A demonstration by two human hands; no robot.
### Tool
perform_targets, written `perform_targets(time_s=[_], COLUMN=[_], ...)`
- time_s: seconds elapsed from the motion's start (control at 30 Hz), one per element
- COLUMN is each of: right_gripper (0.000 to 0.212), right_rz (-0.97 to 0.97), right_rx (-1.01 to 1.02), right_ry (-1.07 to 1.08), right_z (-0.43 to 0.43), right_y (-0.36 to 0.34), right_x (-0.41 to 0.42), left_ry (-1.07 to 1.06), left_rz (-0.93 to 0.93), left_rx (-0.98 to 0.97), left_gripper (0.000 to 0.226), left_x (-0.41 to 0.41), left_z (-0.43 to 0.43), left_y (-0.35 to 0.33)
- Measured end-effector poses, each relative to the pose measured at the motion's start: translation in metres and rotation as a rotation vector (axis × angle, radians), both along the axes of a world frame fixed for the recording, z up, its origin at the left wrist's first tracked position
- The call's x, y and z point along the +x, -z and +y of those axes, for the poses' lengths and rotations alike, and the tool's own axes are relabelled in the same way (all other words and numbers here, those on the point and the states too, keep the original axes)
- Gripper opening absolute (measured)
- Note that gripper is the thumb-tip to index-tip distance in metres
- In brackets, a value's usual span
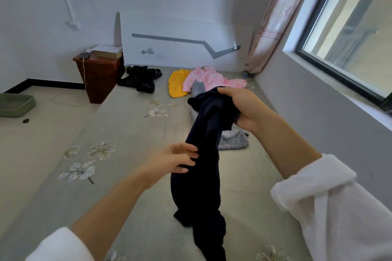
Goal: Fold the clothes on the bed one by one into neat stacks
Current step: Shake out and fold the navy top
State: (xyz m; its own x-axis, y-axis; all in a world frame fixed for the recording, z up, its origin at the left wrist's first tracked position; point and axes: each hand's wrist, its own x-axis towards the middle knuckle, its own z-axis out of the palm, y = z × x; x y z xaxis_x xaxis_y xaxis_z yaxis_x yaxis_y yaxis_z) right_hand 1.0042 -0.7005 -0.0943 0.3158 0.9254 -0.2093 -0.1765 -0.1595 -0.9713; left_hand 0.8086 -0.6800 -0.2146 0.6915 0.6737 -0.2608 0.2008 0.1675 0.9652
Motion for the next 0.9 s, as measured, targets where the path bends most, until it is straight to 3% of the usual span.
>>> perform_targets(time_s=[0.07, 0.13, 0.2, 0.27, 0.33, 0.4, 0.47, 0.6, 0.67, 0.8, 0.9], right_gripper=[0.014, 0.017, 0.020, 0.023, 0.020, 0.012, 0.005, 0.020, 0.028, 0.021, 0.038], right_rz=[0.091, 0.178, 0.250, 0.310, 0.328, 0.167, -0.118, -0.514, -0.502, -0.230, -0.145], right_rx=[0.012, 0.045, 0.088, 0.140, 0.177, 0.141, 0.038, -0.057, 0.018, 0.116, 0.180], right_ry=[0.017, 0.004, -0.021, -0.044, -0.017, 0.077, 0.213, 0.419, 0.373, 0.278, -0.103], right_z=[0.002, 0.000, -0.003, -0.008, -0.014, -0.020, -0.027, -0.041, -0.043, -0.043, -0.050], right_y=[0.002, 0.000, -0.003, -0.008, -0.012, -0.014, -0.008, 0.024, 0.039, 0.038, 0.027], right_x=[-0.004, -0.007, -0.007, -0.003, 0.005, 0.020, 0.041, 0.064, 0.066, 0.056, 0.051], left_ry=[0.003, -0.102, -0.256, -0.349, -0.392, -0.437, -0.451, -0.367, -0.318, -0.309, -0.304], left_rz=[0.033, 0.015, -0.015, -0.032, -0.068, -0.127, -0.172, -0.126, -0.120, -0.129, -0.168], left_rx=[0.135, 0.287, 0.336, 0.344, 0.430, 0.442, 0.444, 0.541, 0.554, 0.529, 0.500], left_gripper=[0.058, 0.066, 0.050, 0.015, 0.027, 0.030, 0.027, 0.034, 0.037, 0.031, 0.030], left_x=[0.014, 0.032, 0.046, 0.057, 0.061, 0.057, 0.051, 0.041, 0.037, 0.026, 0.018], left_z=[-0.008, -0.014, -0.015, -0.013, -0.010, -0.003, 0.008, 0.022, 0.025, 0.034, 0.039], left_y=[0.005, 0.002, 0.000, -0.003, -0.008, -0.017, -0.029, -0.054, -0.063, -0.083, -0.099])
